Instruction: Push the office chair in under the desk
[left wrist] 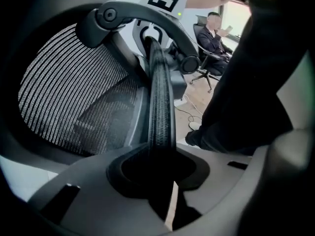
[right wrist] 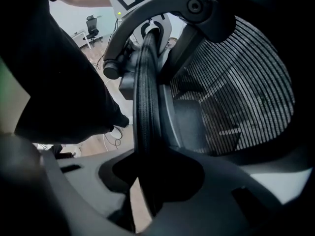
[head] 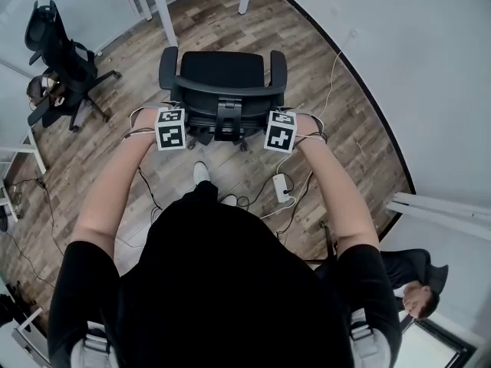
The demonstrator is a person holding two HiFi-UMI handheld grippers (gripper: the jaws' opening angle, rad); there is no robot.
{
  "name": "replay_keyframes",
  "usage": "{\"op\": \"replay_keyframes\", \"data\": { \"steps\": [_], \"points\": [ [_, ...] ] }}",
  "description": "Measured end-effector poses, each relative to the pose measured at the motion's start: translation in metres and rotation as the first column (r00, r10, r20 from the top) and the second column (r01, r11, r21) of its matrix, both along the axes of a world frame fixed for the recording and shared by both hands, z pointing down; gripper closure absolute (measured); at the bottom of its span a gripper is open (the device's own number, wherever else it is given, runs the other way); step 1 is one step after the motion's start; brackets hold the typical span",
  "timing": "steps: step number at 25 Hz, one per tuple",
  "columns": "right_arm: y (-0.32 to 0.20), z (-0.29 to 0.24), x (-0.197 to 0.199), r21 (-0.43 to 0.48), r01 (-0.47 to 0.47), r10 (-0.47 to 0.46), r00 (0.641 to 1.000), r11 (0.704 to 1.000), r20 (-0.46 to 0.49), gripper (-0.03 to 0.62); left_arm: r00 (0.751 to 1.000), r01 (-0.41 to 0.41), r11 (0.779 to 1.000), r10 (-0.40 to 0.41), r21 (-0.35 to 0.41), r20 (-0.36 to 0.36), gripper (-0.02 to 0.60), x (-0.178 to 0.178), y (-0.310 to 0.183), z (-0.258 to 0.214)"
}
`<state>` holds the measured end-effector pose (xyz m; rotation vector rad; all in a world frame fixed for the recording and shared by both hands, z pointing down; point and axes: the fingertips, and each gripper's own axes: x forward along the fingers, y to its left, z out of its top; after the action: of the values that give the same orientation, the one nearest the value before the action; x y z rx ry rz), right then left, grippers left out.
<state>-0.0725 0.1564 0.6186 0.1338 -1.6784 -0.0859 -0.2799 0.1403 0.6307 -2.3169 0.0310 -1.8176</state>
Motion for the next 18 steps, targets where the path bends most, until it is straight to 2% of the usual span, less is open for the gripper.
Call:
{"op": "replay_keyframes", "data": {
  "steps": [10,18],
  "points": [
    [-0.060,-0.001,0.023,0.076,-0.042,0.044,0.999,0.996,-0.031,0.480,0.999,-0.031,0.999,0.031,0.034,-0.011,0.502,0.023,-0.065,-0.002],
    [-0.096,0.000,0.039,0.109,-0.057,0.063,0.997,0.992,-0.053,0.479,0.998,-0.056,0.997,0.057,0.045,-0.026,0.506,0.038,-0.099,-0.004]
  ]
}}
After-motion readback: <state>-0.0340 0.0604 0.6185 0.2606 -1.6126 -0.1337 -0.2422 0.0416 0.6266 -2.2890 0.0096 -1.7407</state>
